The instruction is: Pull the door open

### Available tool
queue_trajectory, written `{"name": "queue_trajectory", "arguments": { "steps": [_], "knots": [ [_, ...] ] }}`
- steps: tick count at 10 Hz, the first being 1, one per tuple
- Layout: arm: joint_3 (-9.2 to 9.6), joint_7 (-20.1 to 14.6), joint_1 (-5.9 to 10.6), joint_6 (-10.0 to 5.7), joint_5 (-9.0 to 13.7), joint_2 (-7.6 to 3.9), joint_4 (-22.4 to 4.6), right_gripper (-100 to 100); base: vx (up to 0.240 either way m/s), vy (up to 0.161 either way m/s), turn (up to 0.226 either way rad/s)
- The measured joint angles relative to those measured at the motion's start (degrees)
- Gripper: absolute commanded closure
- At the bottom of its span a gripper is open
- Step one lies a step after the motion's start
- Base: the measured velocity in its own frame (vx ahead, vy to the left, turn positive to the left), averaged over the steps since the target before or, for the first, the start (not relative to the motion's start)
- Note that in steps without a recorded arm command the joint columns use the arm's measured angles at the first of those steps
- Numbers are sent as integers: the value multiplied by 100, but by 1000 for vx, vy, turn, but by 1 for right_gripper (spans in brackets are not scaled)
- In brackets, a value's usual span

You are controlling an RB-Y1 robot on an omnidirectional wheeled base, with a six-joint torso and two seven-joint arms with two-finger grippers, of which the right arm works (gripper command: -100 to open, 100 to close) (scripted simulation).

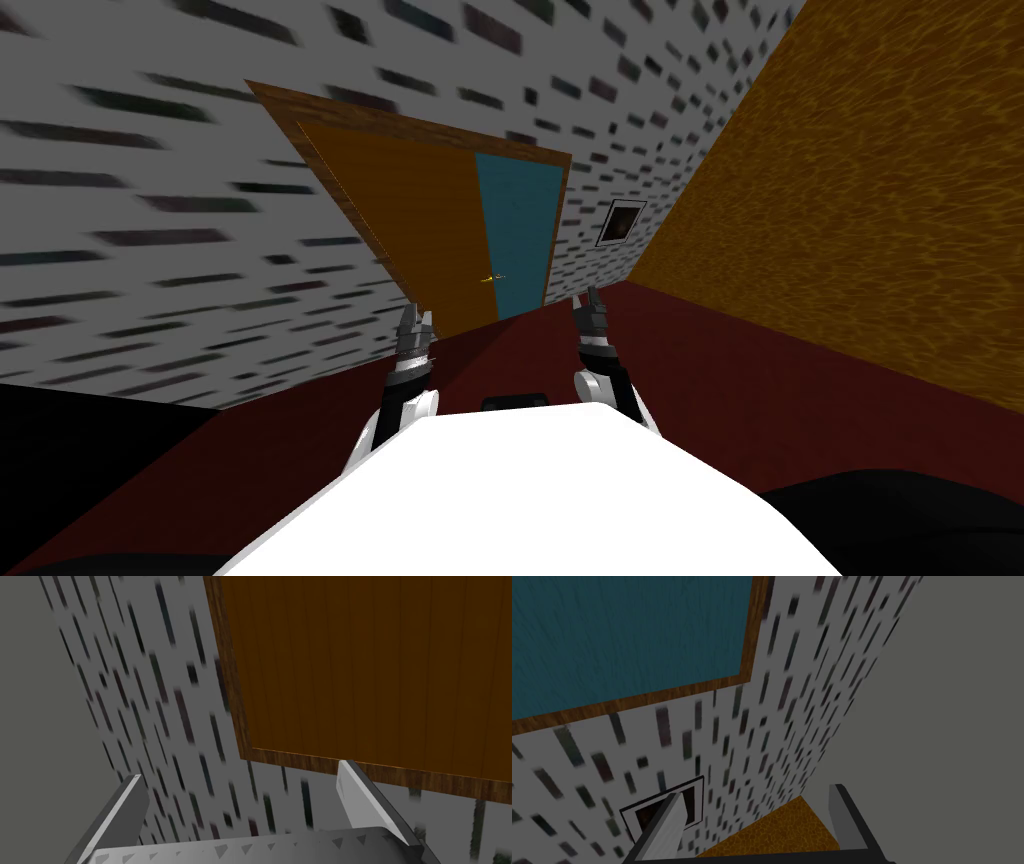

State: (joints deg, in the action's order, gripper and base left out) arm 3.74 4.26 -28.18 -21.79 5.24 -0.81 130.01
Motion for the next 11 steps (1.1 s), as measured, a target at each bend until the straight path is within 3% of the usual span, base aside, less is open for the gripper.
{"name": "queue_trajectory", "arguments": {
  "steps": [11],
  "knots": [
    [-134,-273,469,-376,-166,-242,-1312,-100,106,26,43]
  ]
}}
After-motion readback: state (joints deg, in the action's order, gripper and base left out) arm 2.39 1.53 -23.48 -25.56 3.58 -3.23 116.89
